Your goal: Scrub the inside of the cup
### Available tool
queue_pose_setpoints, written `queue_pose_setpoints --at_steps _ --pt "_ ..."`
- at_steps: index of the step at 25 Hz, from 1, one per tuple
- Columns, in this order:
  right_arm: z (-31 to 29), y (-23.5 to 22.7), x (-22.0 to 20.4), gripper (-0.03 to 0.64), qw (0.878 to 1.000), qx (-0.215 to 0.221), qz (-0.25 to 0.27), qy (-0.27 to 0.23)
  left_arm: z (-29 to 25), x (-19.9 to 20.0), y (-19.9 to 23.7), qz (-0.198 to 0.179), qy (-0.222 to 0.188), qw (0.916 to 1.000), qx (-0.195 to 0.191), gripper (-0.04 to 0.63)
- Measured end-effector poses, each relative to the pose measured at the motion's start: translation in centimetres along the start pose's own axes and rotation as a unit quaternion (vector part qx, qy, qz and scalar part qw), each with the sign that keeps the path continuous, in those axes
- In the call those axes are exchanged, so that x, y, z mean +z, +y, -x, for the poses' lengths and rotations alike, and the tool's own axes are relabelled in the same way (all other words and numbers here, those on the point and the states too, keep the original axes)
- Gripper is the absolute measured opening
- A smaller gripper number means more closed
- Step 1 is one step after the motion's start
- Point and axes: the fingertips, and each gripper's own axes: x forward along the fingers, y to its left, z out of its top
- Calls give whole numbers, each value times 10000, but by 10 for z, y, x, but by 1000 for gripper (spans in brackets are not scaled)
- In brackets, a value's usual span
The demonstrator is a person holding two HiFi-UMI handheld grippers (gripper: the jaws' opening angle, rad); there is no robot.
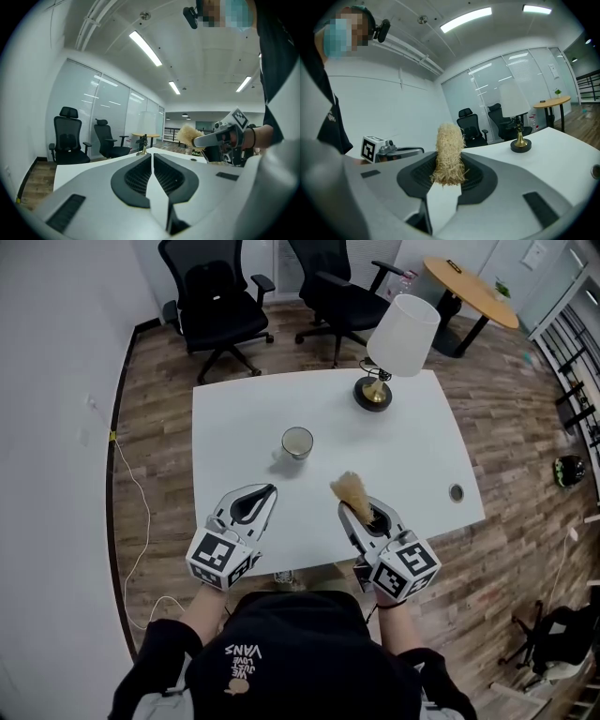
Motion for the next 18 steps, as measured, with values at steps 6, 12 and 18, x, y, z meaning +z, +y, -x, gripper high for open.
queue_pose_setpoints --at_steps 6,12,18 --pt "-16 -20 5 110 9999 90 -21 143 -21 -14 12 226 24 9995 229 25" --pt "-34 -41 11 110 9988 399 -4 279 -47 -43 18 359 332 9966 660 26" --pt "-48 -59 12 110 9965 710 -16 436 -65 -58 25 409 428 9933 989 30"
